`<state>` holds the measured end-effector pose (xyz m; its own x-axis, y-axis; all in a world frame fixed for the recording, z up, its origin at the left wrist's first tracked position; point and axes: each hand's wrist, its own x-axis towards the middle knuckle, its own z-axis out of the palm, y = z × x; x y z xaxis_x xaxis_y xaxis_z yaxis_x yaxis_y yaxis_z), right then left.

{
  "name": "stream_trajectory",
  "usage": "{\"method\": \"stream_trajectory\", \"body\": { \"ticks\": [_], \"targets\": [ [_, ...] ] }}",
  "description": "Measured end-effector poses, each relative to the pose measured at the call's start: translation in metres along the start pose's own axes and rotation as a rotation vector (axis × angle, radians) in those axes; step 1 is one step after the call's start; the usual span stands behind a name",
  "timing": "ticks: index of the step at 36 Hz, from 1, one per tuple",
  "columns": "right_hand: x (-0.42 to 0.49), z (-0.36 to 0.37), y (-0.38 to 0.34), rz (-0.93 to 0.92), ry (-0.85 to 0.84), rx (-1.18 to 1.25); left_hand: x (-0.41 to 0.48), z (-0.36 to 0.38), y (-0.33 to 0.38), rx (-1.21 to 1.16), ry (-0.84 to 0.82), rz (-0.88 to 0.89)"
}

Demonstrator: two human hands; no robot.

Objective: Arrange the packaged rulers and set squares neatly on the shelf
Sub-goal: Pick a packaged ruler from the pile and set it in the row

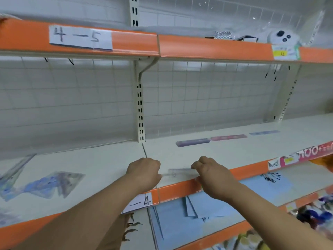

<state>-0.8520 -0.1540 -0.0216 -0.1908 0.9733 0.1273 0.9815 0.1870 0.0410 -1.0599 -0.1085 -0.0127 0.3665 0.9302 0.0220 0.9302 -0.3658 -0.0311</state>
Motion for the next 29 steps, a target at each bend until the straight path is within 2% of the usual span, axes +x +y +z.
{"method": "stream_trajectory", "body": {
  "ticks": [13,29],
  "targets": [
    [0.052,0.004,0.046,0.073,0.017,-0.051,0.081,0.002,0.010,-0.003,0.007,0.077],
    [0.116,0.020,0.068,0.057,-0.023,-0.013,0.144,0.009,-0.003,0.010,-0.020,0.079]
  ]
}}
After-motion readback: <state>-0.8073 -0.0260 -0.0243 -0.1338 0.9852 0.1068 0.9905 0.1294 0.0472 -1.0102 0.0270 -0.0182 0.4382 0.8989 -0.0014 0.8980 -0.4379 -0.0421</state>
